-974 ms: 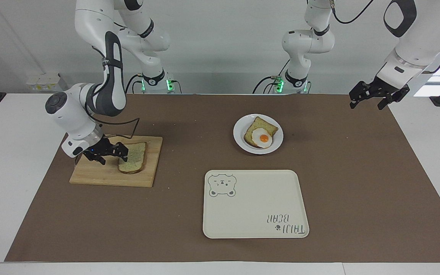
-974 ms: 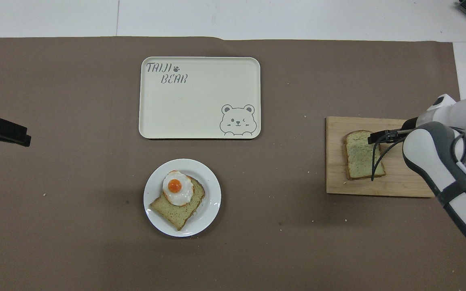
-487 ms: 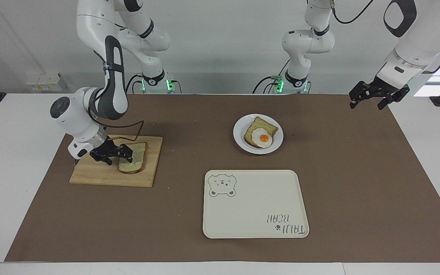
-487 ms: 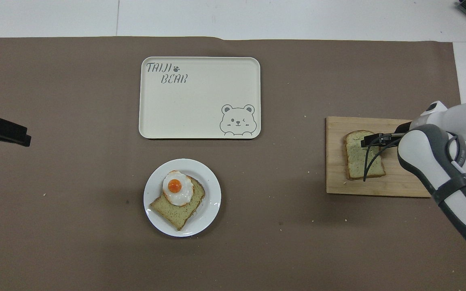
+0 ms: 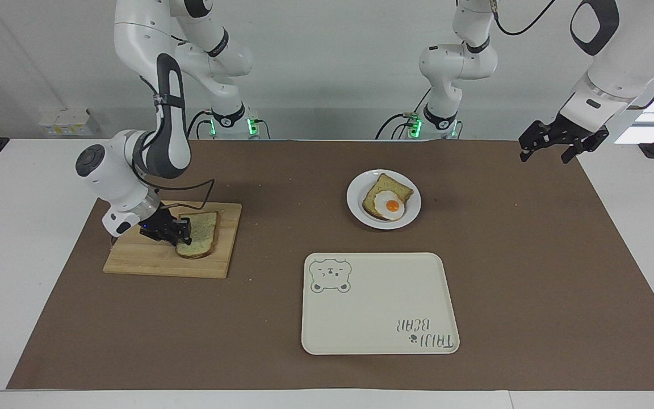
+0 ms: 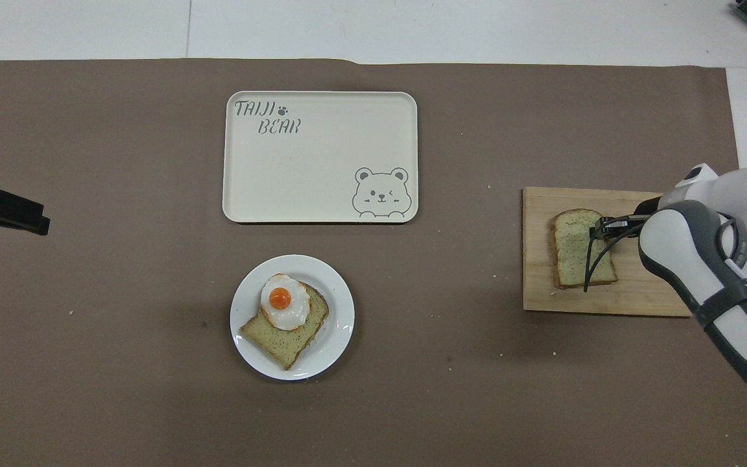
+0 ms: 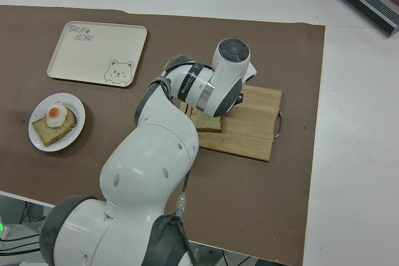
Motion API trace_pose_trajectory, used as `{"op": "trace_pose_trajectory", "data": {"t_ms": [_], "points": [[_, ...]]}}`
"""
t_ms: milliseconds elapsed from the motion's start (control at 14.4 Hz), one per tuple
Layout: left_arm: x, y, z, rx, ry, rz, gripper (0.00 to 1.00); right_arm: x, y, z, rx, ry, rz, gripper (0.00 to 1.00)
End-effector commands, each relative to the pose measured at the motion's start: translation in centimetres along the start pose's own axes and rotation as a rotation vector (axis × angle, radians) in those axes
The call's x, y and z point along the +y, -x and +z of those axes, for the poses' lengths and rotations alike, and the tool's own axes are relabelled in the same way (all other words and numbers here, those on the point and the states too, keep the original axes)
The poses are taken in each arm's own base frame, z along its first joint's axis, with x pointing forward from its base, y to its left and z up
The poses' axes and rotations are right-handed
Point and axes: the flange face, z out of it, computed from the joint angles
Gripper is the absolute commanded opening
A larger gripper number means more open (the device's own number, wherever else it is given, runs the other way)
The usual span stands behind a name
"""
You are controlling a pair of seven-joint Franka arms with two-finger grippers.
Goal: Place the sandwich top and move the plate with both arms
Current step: 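Close the right gripper on the bread slice edge and lift it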
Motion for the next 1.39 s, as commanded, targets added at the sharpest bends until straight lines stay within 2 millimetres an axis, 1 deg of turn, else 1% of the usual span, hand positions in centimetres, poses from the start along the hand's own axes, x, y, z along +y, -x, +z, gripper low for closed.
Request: {"op": "trace_pose_trajectory", "data": {"t_ms": [0, 70, 417, 487, 765, 1043, 1182, 1321], "points": [[-0.2, 0.4, 0.1, -0.012, -0.009, -0.010, 1.00, -0.3, 0.4, 0.7, 0.009, -0.022, 0.016, 0.00], [-0.2, 0.4, 0.1, -0.012, -0.009, -0.010, 1.00, -0.4, 0.2, 0.6, 0.014, -0.019, 0.029, 0.00], [-0.2, 0.4, 0.1, -0.012, -0.009, -0.010, 1.00, -0.5, -0.3, 0.3, 0.011, -0.011, -0.021, 0.00], [-0.2, 0.4, 0.1, -0.012, -0.009, -0.010, 1.00, -0.6, -0.8, -0.2, 0.011, -0.014, -0.047, 0.00], [-0.2, 0.4, 0.1, -0.012, -0.009, -0.010, 1.00, -1.4, -1.8, -2.4, -0.009, -0.034, -0.069, 0.00], [-0.2, 0.4, 0.0, -0.011, -0.009, -0.010, 1.00, -2.7, -2.8, -5.9, -0.042, -0.064, -0.088, 0.00], [0.0, 0.4, 0.1, -0.013, -0.009, -0.007, 1.00, -3.5, -3.0, -7.9, -0.062, -0.079, -0.104, 0.00], [-0.1, 0.4, 0.0, -0.011, -0.009, -0.009, 1.00, -4.8, -2.8, -9.7, -0.063, -0.090, -0.106, 0.00]]}}
